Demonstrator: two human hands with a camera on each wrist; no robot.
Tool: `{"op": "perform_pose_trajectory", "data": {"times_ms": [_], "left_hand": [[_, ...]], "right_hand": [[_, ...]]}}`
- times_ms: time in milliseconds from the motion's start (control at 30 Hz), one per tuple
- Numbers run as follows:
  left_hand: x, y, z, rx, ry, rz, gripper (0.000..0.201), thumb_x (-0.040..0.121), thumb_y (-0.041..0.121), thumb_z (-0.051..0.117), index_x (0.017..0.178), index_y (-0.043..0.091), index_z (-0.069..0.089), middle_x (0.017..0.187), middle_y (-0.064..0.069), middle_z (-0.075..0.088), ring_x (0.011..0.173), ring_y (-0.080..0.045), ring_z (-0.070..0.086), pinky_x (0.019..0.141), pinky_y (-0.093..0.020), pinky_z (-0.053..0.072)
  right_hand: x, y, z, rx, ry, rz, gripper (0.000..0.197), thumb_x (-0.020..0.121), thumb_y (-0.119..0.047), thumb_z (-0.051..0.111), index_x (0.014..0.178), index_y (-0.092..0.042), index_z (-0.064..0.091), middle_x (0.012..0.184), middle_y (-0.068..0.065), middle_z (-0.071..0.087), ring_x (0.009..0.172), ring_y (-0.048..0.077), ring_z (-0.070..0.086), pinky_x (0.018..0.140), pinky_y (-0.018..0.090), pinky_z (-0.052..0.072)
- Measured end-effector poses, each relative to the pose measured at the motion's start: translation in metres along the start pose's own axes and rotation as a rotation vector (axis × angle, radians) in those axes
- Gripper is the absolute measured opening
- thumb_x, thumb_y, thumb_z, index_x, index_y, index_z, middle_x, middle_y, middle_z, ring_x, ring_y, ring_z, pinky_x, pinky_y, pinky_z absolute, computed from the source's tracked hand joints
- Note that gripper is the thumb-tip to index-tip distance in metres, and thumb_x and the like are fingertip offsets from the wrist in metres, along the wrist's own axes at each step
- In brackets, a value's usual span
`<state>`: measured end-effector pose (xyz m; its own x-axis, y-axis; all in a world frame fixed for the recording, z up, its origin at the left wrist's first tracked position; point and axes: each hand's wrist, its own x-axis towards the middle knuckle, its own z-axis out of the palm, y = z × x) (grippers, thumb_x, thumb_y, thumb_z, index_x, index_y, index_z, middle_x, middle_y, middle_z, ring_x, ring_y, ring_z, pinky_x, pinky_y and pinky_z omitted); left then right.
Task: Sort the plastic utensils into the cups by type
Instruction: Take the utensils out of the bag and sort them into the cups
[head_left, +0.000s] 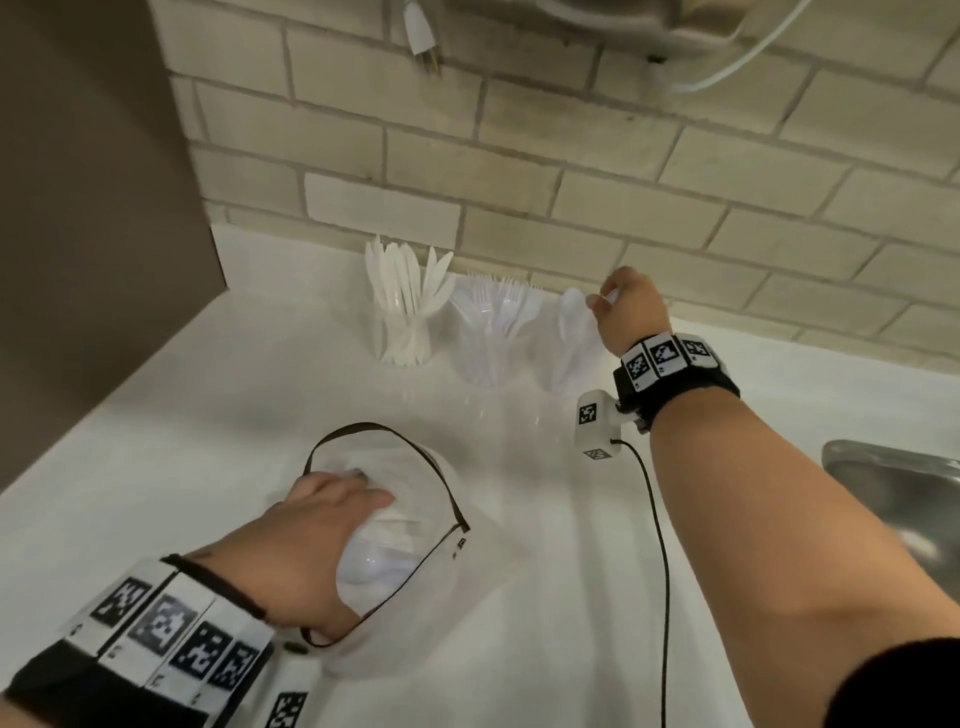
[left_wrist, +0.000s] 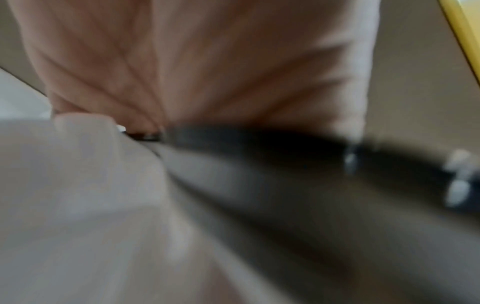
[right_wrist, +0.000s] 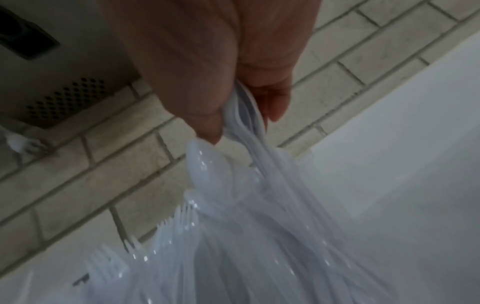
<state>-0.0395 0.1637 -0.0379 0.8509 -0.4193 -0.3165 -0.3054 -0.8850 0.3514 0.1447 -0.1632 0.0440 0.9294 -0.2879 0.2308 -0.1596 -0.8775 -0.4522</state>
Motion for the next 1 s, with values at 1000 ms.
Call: {"op": "perform_pose_trajectory", "data": {"times_ms": [1000], "left_hand": [[-0.008,0.006,0.008,0.124,0.127,-0.118,0.106,0.06,0.073,0.062,0.144,0.018,0.028,0.145,0.006,0.018,0.14,-0.012,0.005,0.117,-0.033,0.014]], "right_hand": [[-0.208,-0.101,0.053,-0.56,-1.019,-0.665,0.08,0.07,-0.047,0.078,0.133,-0.014,0.042,0.119,0.008,0.045,0.103,0.019,0.05,0.087,0.025,0.047]]}}
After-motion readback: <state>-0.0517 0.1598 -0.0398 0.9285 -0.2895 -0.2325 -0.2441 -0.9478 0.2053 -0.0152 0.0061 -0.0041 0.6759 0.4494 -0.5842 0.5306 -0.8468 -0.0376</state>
